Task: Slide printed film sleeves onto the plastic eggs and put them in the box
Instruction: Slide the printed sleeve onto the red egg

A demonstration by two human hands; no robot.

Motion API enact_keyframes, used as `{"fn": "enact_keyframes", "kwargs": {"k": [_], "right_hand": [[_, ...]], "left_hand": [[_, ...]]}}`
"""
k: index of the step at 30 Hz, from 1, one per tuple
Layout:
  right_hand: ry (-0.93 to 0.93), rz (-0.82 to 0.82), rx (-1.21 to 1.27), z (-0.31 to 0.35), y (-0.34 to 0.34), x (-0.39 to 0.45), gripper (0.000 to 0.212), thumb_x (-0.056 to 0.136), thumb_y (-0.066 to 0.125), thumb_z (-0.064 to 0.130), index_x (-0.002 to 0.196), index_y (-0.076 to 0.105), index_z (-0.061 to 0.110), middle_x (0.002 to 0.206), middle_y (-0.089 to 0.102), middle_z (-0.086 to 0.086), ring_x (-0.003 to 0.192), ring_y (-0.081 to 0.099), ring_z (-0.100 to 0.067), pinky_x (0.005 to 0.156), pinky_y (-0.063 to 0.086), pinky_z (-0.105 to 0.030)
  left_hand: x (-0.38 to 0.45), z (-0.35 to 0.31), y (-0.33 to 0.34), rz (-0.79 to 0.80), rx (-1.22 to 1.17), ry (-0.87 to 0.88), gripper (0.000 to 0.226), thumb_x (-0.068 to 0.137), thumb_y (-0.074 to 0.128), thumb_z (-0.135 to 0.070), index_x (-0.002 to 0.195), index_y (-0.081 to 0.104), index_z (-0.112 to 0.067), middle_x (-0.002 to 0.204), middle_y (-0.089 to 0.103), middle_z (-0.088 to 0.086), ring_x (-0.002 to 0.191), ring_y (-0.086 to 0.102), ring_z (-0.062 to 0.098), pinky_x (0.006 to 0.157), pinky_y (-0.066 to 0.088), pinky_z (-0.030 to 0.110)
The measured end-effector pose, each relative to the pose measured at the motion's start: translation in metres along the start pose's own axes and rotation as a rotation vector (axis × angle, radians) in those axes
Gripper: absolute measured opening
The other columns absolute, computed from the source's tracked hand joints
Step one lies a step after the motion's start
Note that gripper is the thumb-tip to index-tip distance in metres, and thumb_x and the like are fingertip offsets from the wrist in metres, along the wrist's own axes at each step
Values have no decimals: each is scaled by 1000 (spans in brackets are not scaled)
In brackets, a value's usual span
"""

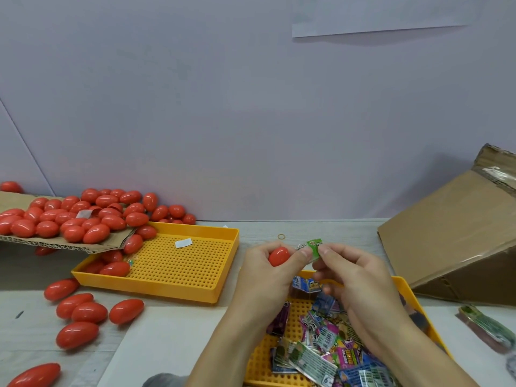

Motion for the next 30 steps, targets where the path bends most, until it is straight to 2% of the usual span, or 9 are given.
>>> {"fn": "enact_keyframes", "kwargs": {"k": [3, 5, 9, 13, 18, 23, 26, 30], "right_hand": [[-13, 17, 2, 2, 1, 0, 14, 94, 61, 14, 94, 75, 16, 82, 74, -6, 70, 68, -18, 53, 47, -26], [-63, 37, -45, 7, 1, -1, 23, 94, 58, 9, 97, 75, 24, 87, 74, -1, 77, 69, -16, 55, 48, -26], [-185, 131, -199, 14, 8, -7, 37, 89, 59, 3, 105, 73, 33, 103, 72, 11, 97, 66, -7, 73, 52, -29], [-232, 195, -233, 15, 14, -10, 50, 88, 57, -9, 113, 68, 32, 108, 72, 9, 105, 67, -10, 83, 55, -30], [-204, 230, -217, 12, 15, -8, 53, 87, 54, -13, 111, 68, 32, 93, 72, -3, 91, 70, -17, 69, 54, -23], [-188, 169, -199, 11, 12, -6, 39, 91, 56, -5, 108, 67, 29, 80, 71, 3, 69, 67, -5, 59, 50, -16], [-171, 98, -168, 10, 5, -3, 36, 92, 58, -2, 103, 68, 31, 84, 71, 1, 66, 66, -6, 57, 50, -17], [-148, 54, -194, 6, 1, -1, 43, 91, 57, -2, 99, 69, 38, 102, 67, -2, 68, 66, -13, 58, 51, -23]], "left_hand": [[0, -1, 3, 28, -47, -13, 28, 88, 73, -31, 63, 66, -18, 52, 43, -5, 47, 40, 10, 49, 36, 26], [0, -1, 3, 37, -67, -18, 30, 88, 73, -31, 62, 65, -21, 52, 42, -5, 46, 38, 10, 49, 35, 26], [1, 1, 2, 57, -88, -28, 34, 88, 73, -36, 60, 59, -22, 56, 42, -4, 47, 38, 10, 50, 35, 28], [-1, 1, 7, 138, -98, -40, 30, 81, 71, -41, 59, 61, -24, 56, 43, -5, 48, 38, 11, 50, 34, 25], [-3, 3, 12, 231, -127, -69, 30, 86, 71, -34, 60, 61, -23, 55, 44, -6, 47, 37, 8, 47, 33, 20], [-3, 4, 12, 227, -108, -75, 34, 83, 76, -41, 66, 61, -15, 56, 40, -2, 48, 33, 12, 49, 29, 26], [-3, 2, 12, 230, -104, -77, 31, 76, 80, -42, 64, 62, -20, 54, 44, -6, 46, 36, 9, 49, 32, 24], [-4, 3, 13, 232, -111, -97, 26, 77, 84, -29, 73, 61, -17, 58, 48, -5, 47, 39, 9, 48, 34, 23]]}}
Point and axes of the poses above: each hand's wrist, its own x-axis towards the middle knuckle, its own y-axis out of the palm, z = x × y, the point moved 6 cm from there along x, towards the middle knuckle
